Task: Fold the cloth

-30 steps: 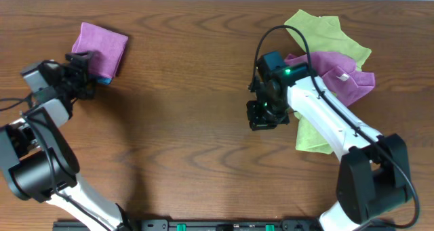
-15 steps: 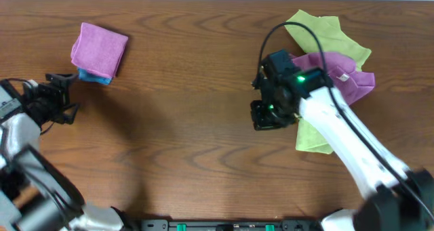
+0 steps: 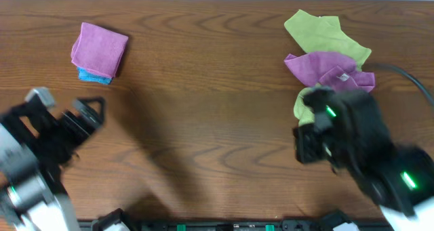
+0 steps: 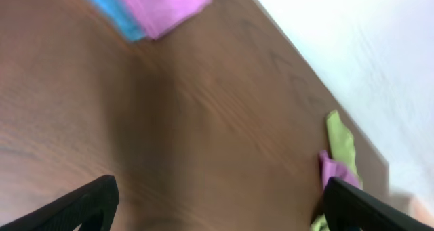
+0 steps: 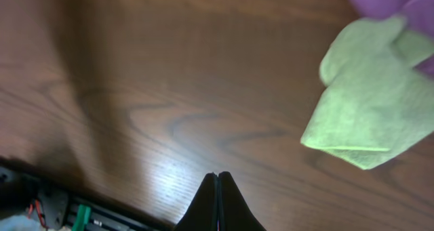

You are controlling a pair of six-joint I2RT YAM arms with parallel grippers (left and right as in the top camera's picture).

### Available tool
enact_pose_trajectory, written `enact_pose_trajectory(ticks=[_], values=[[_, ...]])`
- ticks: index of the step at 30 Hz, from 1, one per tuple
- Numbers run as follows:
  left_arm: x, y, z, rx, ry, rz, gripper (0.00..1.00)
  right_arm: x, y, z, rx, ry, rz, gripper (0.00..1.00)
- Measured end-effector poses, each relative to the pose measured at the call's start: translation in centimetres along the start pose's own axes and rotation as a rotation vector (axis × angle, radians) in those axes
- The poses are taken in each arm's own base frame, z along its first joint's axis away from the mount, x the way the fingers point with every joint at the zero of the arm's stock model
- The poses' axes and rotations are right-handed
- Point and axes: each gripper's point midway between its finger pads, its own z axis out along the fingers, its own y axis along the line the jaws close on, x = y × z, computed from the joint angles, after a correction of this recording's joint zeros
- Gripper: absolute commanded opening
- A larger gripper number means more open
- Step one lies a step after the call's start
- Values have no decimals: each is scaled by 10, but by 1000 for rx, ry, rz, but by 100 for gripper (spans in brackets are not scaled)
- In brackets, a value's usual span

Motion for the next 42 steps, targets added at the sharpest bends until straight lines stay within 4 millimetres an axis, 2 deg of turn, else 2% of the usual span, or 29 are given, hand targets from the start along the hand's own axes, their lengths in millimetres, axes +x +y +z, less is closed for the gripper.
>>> enact_pose_trajectory(ticks=[3, 5, 8, 9, 14, 15, 17, 18, 19, 23, 31, 42], values=[[36, -26, -34, 22, -35, 169, 96, 12, -4, -31, -13, -121, -9, 2], [57, -32, -52, 24, -54, 247, 96, 27, -9, -36, -19, -151, -9, 1], [82, -30, -74, 12, -88, 340, 96, 56, -17, -23, -21, -134, 5, 2], [92, -27, -83, 2, -113, 376, 96, 69, -19, -11, -32, -107, 15, 2], [119, -19, -102, -10, -161, 458, 96, 105, -20, 22, -77, -11, 38, 3], [121, -20, -105, -4, -177, 476, 96, 109, -20, 26, -85, 0, 42, 11], [122, -22, -107, 3, -191, 497, 96, 112, -18, 29, -101, 13, 58, 46], [122, -22, -108, 6, -193, 500, 96, 112, -16, 29, -111, 14, 60, 88], [122, -23, -108, 7, -195, 499, 96, 112, -15, 29, -118, 13, 65, 99], [124, -21, -107, 10, -184, 447, 96, 113, -12, 28, -133, 22, 146, 99], [144, -10, -104, -12, -94, 338, 96, 115, -11, 28, -135, 40, 241, 99], [144, -8, -104, -19, -94, 320, 96, 116, -11, 28, -135, 42, 258, 99]])
